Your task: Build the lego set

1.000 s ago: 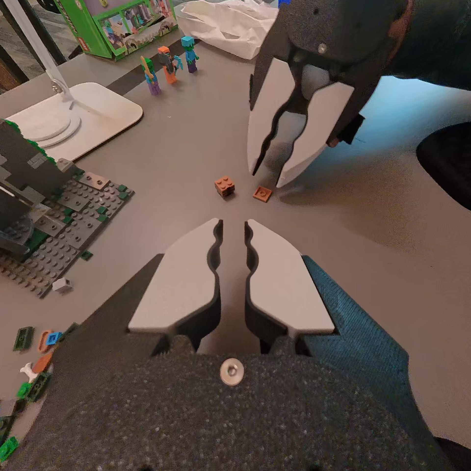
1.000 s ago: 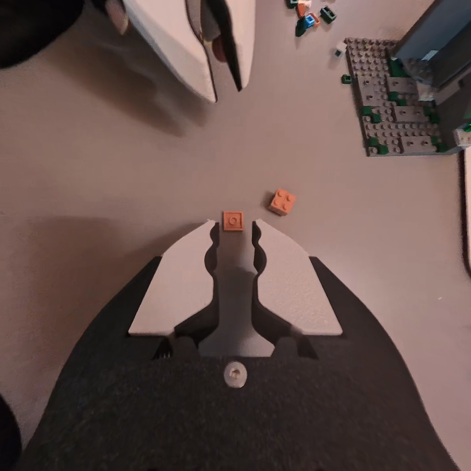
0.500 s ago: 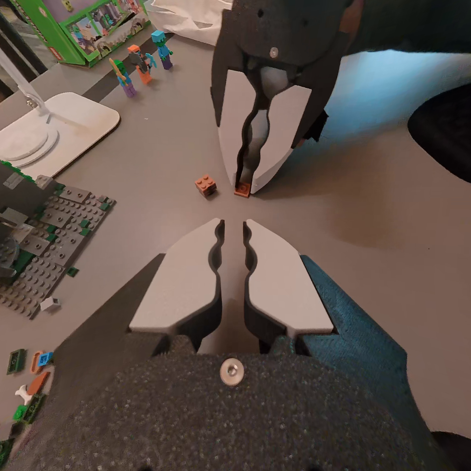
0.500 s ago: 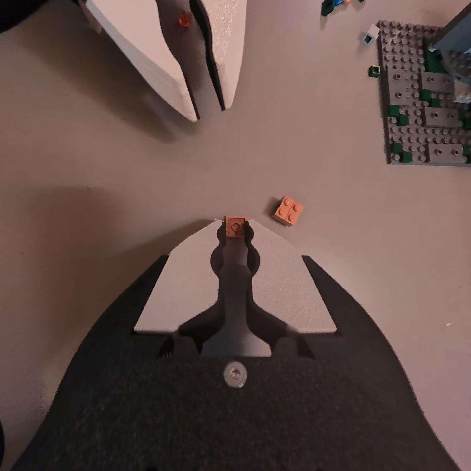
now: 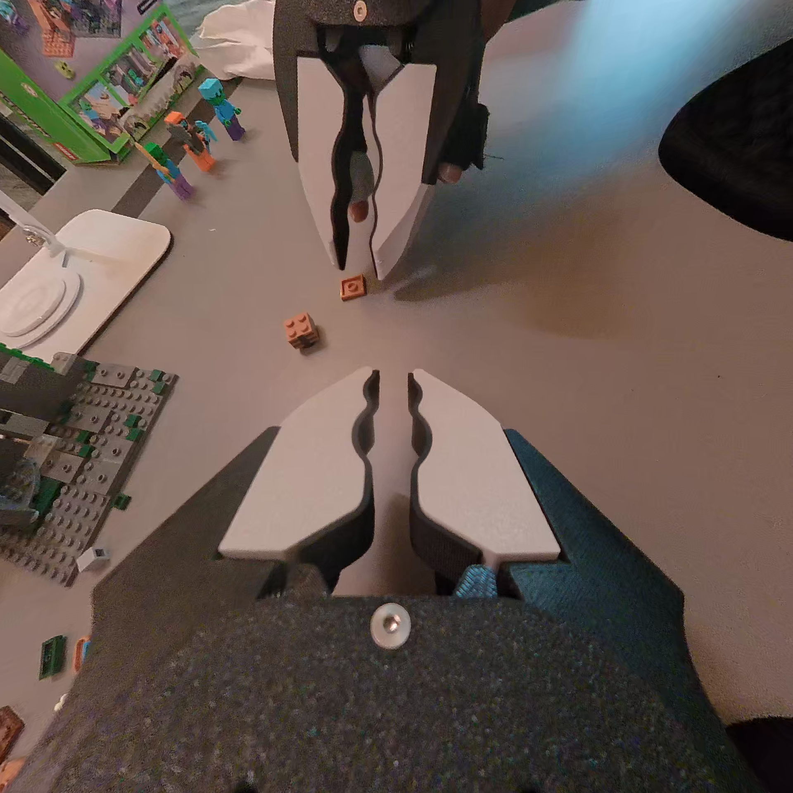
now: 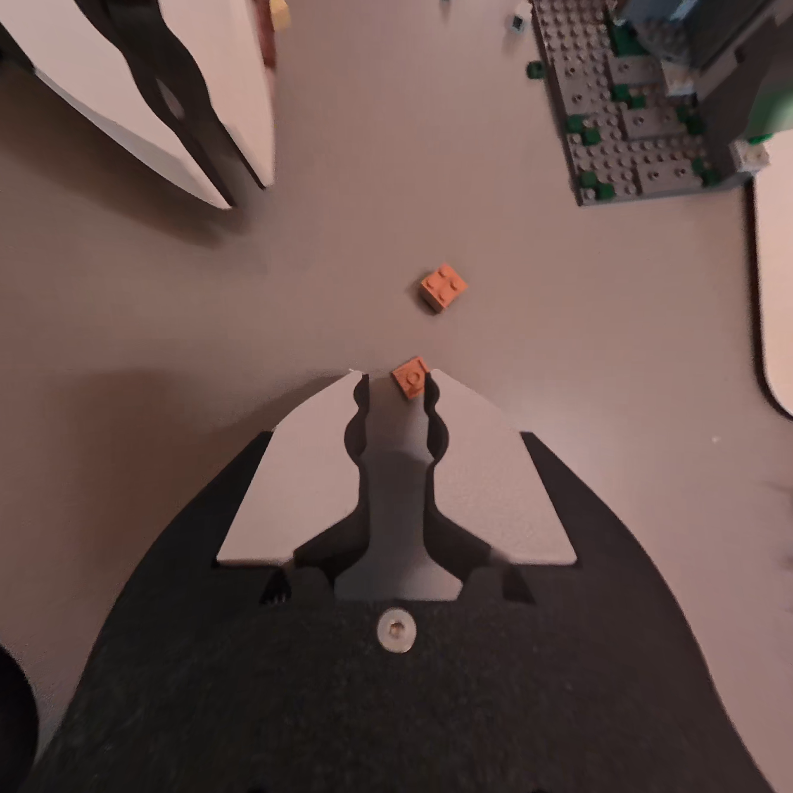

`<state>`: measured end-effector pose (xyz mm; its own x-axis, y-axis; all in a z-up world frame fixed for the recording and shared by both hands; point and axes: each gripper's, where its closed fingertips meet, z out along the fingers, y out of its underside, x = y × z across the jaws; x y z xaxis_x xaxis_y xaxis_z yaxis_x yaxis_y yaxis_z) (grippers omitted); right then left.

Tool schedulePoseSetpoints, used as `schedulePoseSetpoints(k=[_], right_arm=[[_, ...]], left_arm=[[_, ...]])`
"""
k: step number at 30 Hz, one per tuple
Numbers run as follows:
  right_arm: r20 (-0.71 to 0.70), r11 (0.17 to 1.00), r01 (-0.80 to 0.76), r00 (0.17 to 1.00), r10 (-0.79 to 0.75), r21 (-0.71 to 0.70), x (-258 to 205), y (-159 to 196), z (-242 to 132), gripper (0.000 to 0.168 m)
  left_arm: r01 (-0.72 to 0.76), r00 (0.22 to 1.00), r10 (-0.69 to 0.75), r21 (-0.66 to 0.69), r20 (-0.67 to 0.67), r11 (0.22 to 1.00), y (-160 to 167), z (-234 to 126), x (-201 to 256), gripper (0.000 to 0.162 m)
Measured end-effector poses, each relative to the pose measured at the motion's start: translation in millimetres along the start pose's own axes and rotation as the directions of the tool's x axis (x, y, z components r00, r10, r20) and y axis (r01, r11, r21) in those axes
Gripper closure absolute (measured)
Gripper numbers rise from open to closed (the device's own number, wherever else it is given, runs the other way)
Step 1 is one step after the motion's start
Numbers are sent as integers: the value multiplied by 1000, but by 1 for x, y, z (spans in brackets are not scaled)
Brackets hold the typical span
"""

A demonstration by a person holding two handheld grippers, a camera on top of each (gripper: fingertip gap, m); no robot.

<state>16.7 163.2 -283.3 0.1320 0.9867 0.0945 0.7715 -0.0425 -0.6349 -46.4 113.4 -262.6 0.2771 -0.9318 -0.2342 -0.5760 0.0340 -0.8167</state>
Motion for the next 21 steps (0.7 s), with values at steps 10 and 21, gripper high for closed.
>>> schedulePoseSetpoints(k=[10, 21], right_arm=[[144, 996, 23, 989, -11, -82, 5, 6, 13, 152], [539, 973, -203, 835, 112, 113, -69, -47, -8, 153]], left_arm=[[1, 1000, -1, -3, -4, 1000, 1, 2, 1, 151], [-201, 980, 196, 166, 45, 965, -33, -9, 16, 147]])
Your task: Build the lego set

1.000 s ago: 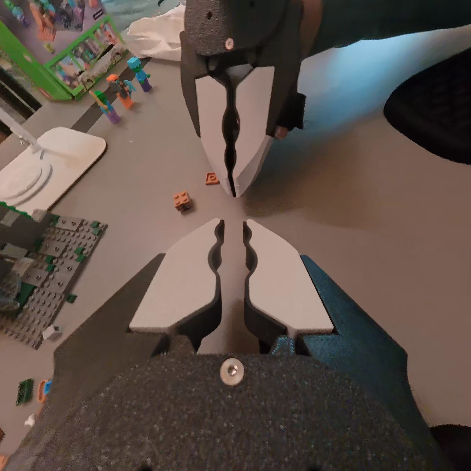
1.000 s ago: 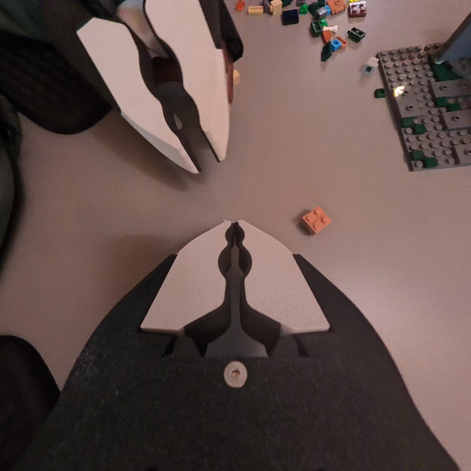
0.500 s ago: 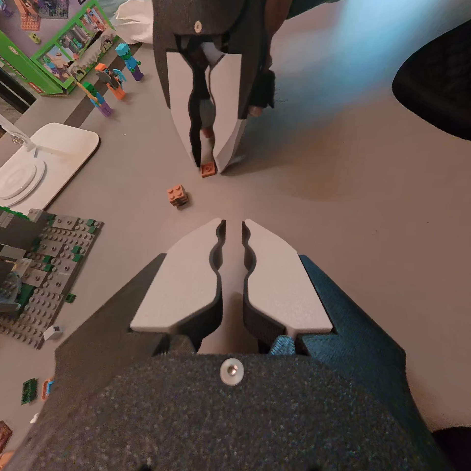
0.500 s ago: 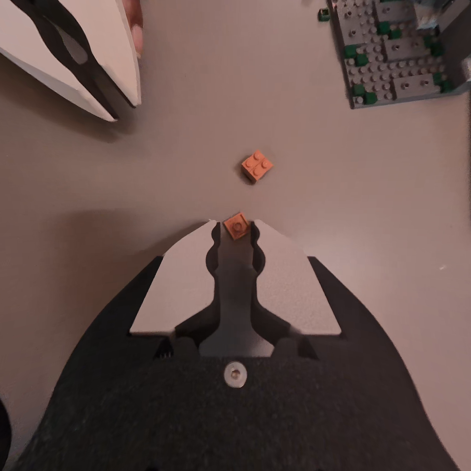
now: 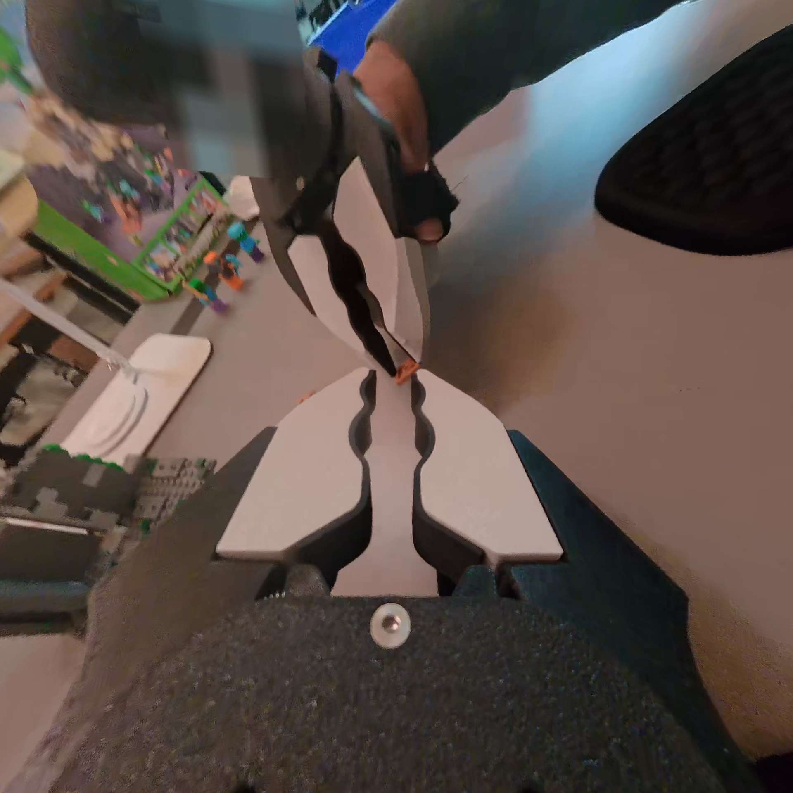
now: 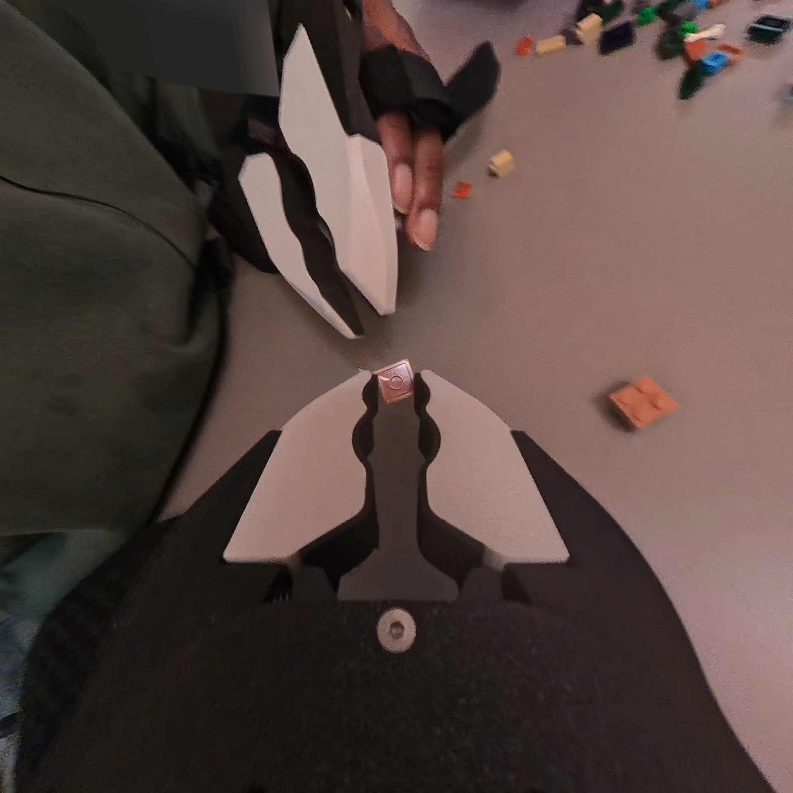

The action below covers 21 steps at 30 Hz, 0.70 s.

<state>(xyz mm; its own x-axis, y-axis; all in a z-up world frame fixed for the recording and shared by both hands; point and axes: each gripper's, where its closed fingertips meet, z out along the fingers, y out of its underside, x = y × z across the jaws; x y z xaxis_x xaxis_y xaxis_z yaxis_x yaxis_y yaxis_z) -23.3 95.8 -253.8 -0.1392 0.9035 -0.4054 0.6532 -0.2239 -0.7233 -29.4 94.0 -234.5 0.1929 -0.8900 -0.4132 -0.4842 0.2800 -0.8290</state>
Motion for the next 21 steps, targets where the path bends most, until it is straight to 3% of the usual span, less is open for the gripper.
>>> schedulePoseSetpoints(k=[7, 12, 15, 18, 21], right_arm=[[236, 998, -56, 970, 55, 1, -38, -8, 0, 153], [291, 999, -42, 956, 42, -5, -49, -10, 3, 153], [261, 998, -36, 965, 21, 52, -45, -14, -2, 153], [135, 985, 25, 990, -48, 168, -34, -25, -17, 146], [-175, 928, 262, 960, -220, 266, -26, -42, -33, 144]], left_arm=[[-320, 947, 320, 23, -1, 947, -15, -2, 26, 146], [-388, 921, 388, 3, 3, 921, -17, 0, 34, 159], [-259, 966, 259, 15, -18, 966, -18, 0, 30, 159], [38, 998, -34, 74, -57, 997, -24, -4, 15, 159], [416, 903, -394, 117, -169, 902, -32, -9, 0, 159]])
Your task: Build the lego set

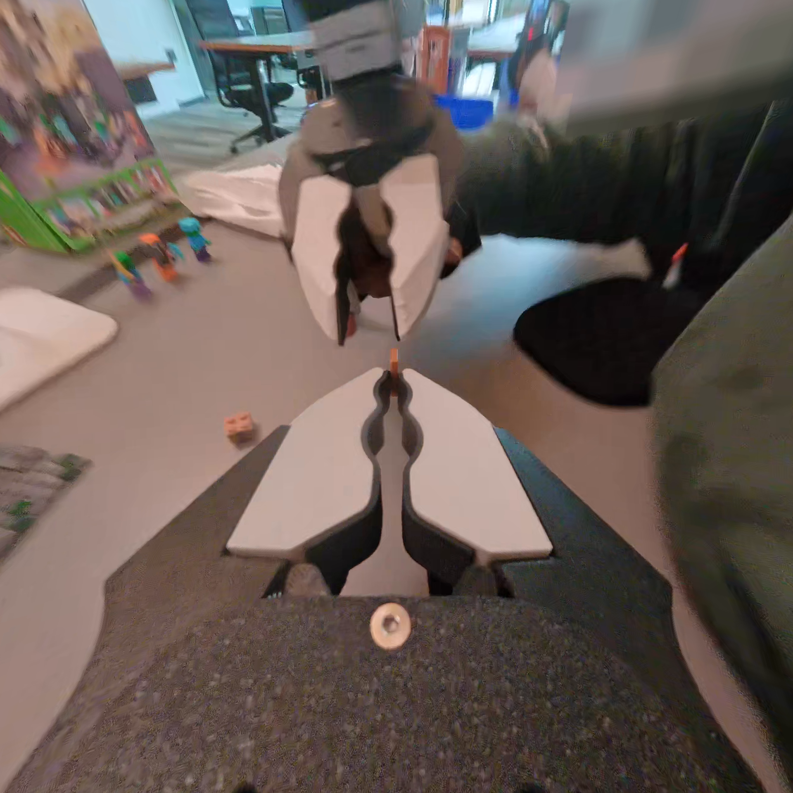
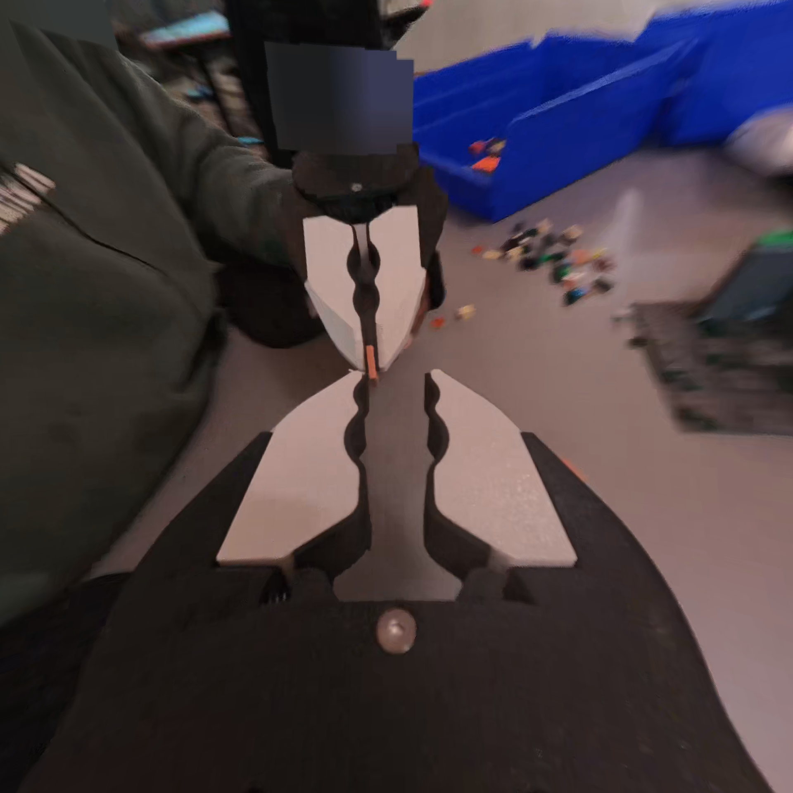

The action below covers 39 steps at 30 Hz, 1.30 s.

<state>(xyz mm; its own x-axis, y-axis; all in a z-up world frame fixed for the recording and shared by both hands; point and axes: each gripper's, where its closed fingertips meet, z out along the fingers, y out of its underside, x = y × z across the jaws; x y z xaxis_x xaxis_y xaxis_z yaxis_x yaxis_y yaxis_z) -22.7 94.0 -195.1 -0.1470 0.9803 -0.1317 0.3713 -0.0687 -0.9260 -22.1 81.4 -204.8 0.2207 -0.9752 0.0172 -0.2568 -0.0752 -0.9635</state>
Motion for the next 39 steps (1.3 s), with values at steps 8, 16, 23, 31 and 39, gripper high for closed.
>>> schedulePoseSetpoints(k=[8, 16, 23, 31, 39], right_arm=[[-368, 872, 467, 792, -487, -147, -6, -15, 9, 142], [-408, 784, 568, 672, -618, -251, -1, -18, 10, 152], [-415, 884, 428, 781, -467, -190, 9, -10, 6, 153], [-520, 971, 126, 827, -216, -203, 50, 30, -19, 152], [-566, 979, 39, 811, -148, -200, 57, 45, -30, 152]], left_arm=[[630, 760, -593, 75, -266, 773, -22, -3, -7, 159], [805, 554, -731, 33, -399, 592, -25, -8, -9, 159], [766, 614, -705, 51, -354, 641, -19, -6, -12, 151], [311, 939, -276, -165, 206, 936, 44, 4, -75, 142], [272, 948, -186, -355, 258, 894, 68, 40, -107, 140]])
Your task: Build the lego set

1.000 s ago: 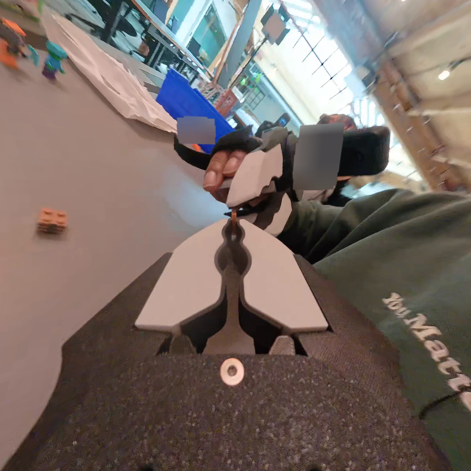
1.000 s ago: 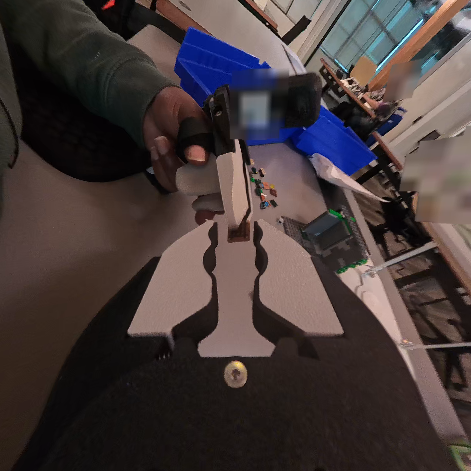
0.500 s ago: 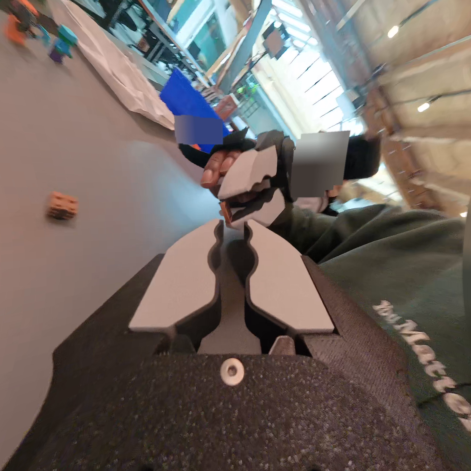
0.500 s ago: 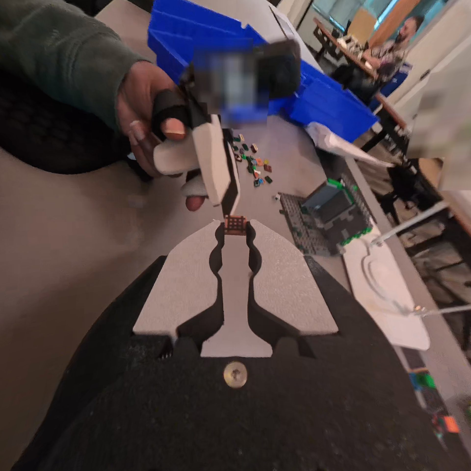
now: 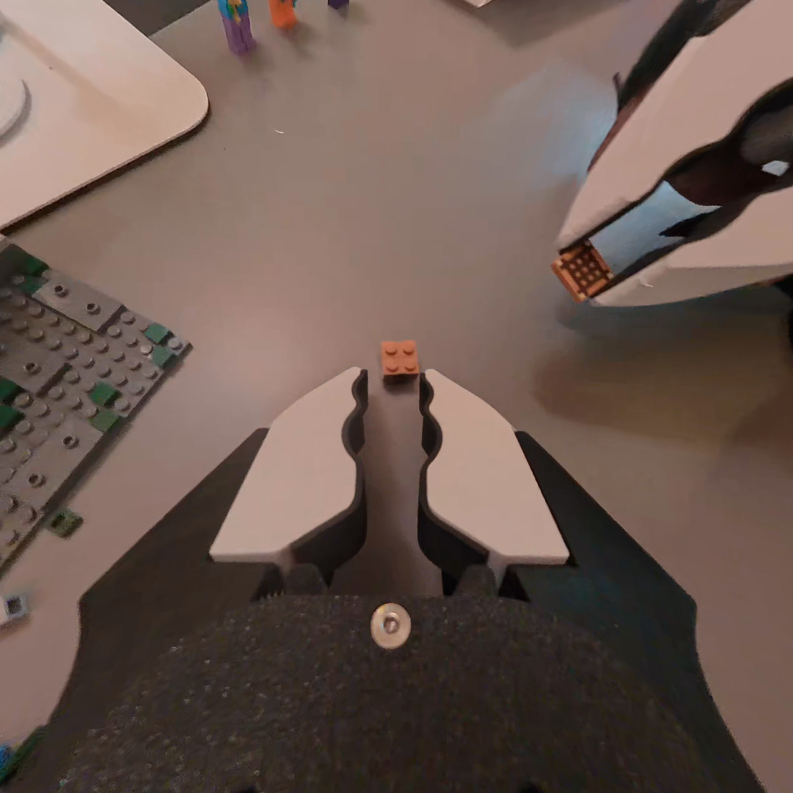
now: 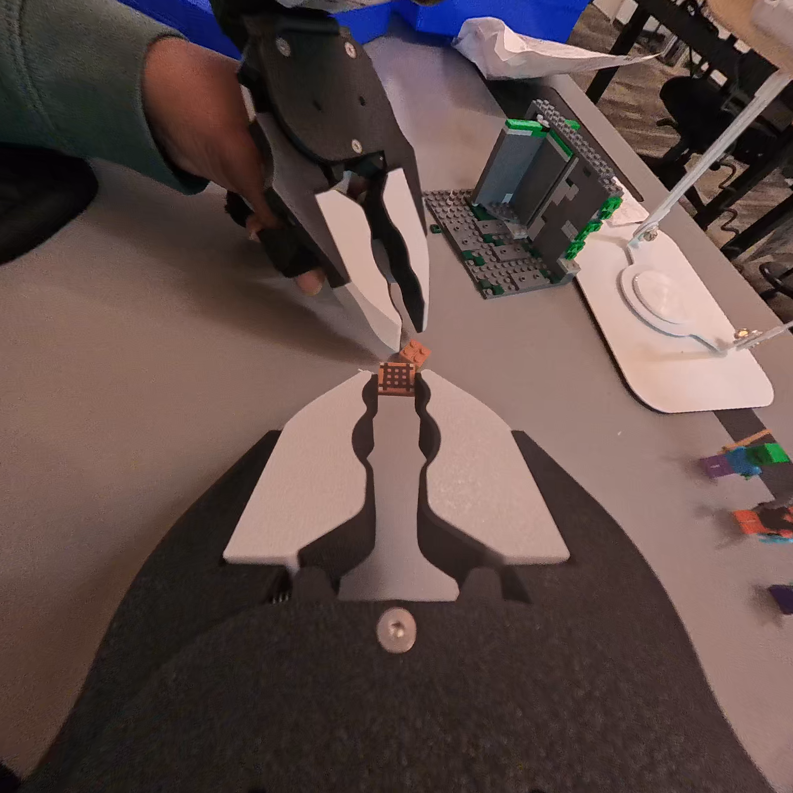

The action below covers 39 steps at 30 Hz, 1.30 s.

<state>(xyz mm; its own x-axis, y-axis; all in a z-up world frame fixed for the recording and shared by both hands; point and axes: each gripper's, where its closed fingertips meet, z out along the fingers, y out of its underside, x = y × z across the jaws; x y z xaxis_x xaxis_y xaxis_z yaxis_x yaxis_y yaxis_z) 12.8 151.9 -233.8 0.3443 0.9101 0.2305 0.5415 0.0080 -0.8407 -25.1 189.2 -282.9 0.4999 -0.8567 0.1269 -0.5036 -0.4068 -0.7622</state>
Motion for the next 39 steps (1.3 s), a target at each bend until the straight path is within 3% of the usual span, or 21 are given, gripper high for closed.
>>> schedulePoseSetpoints(k=[14, 23, 27, 31, 35, 39], right_arm=[[30, 999, -46, 998, 46, -6, 3, 17, 3, 152], [254, 998, 20, 967, -3, -62, 4, 19, 32, 149], [360, 995, 45, 933, -12, -85, 6, 16, 39, 154], [383, 994, 72, 923, -33, -87, 14, 18, 29, 148], [413, 970, 201, 902, -129, -134, 17, 40, 17, 142], [452, 955, 223, 885, -113, -197, 13, 54, 15, 139]], left_arm=[[-12, 998, 11, -29, -57, 999, -3, 9, 27, 149], [-35, 999, 34, -13, -37, 999, 0, -4, 34, 146], [-47, 999, 47, -12, -10, 999, 5, -7, 31, 146], [-37, 999, 37, -2, -3, 999, 7, -11, 26, 146], [-34, 999, 34, 12, -9, 999, 6, -12, 25, 147], [-48, 999, 49, 5, -14, 999, 8, -9, 27, 147]])
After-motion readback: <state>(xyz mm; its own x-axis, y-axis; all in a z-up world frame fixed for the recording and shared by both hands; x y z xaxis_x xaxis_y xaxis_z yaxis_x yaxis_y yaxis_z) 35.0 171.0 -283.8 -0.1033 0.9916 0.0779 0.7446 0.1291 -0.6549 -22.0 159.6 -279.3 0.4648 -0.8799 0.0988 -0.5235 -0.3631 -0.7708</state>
